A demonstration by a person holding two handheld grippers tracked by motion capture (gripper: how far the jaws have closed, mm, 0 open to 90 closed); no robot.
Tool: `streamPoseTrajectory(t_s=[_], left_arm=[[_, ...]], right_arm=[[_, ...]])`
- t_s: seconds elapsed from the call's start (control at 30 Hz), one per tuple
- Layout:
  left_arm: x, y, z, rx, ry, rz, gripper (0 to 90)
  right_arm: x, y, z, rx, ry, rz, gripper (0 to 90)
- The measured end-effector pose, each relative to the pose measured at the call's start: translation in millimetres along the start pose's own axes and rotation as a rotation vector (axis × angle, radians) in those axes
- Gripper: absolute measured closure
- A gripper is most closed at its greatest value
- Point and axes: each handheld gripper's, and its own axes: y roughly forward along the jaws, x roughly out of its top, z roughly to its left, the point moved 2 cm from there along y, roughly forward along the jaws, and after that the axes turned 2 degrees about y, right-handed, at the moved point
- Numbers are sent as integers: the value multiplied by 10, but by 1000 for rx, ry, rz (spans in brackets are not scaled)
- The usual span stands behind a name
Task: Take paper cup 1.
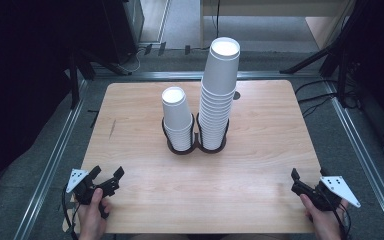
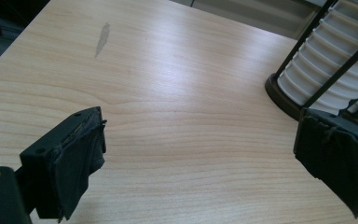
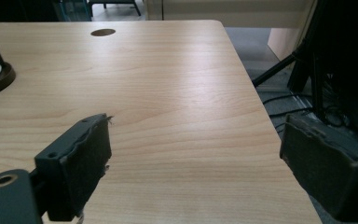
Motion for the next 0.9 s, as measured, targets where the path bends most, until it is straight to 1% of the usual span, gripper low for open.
streamPoseTrajectory(t_s=[0.03, 0.07, 0.1, 0.13, 0.17, 0.23, 0.3, 0.33, 0.37, 0.4, 0.43, 0.47, 0.5, 0.57, 0.63, 0.67, 0.7, 0.73, 0.8, 0.83, 0.87, 0.9], left_arm=[[0, 0, 0, 0, 0, 0, 22], [2, 2, -9, 4, 9, 2, 22], [4, 4, -19, -1, 12, 2, 22], [16, 9, -44, -2, 23, 8, 22], [23, 11, -63, -13, 24, 10, 22], [40, 19, -113, -32, 27, 13, 22], [51, 25, -140, -36, 31, 14, 22], [76, 27, -199, -49, 40, 16, 22], [89, 30, -230, -53, 49, 18, 23], [89, 30, -230, -53, 49, 18, 23], [102, 37, -265, -62, 54, 19, 23], [116, 42, -296, -78, 62, 25, 23], [134, 54, -338, -92, 69, 27, 23], [154, 71, -395, -102, 69, 25, 24], [171, 98, -458, -114, 82, 30, 24], [195, 127, -509, -116, 96, 45, 23], [195, 127, -509, -116, 96, 45, 23], [247, 142, -536, -124, 84, 47, 23], [275, 142, -551, -123, 82, 40, 24], [297, 143, -571, -116, 88, 31, 24], [339, 153, -624, -109, 107, 24, 24], [356, 161, -655, -111, 112, 22, 24]], right_arm=[[2, -2, 15, -11, -12, 2, 136], [8, 1, 28, -24, -18, 4, 136], [15, 5, 40, -21, -10, 5, 139], [22, 6, 49, -12, -5, 5, 147], [28, 9, 61, -7, -9, 4, 149], [38, 9, 87, -9, -39, -13, 150], [61, -1, 110, -7, -53, -24, 152], [81, -7, 116, -12, -57, -29, 152], [106, -16, 119, -16, -52, -38, 152], [106, -16, 119, -16, -52, -38, 152], [159, -37, 124, -14, -34, -46, 153], [159, -37, 124, -14, -34, -46, 153], [211, -63, 147, 3, -36, -51, 158], [226, -68, 159, 4, -40, -51, 158], [284, -93, 198, 20, -45, -60, 157], [351, -112, 238, 30, -40, -68, 157], [351, -112, 238, 30, -40, -68, 157], [416, -132, 282, 37, -36, -80, 157], [465, -140, 323, 45, -35, -86, 157], [465, -140, 323, 45, -35, -86, 157], [517, -147, 376, 68, -27, -86, 154], [544, -150, 406, 78, -30, -83, 149]])
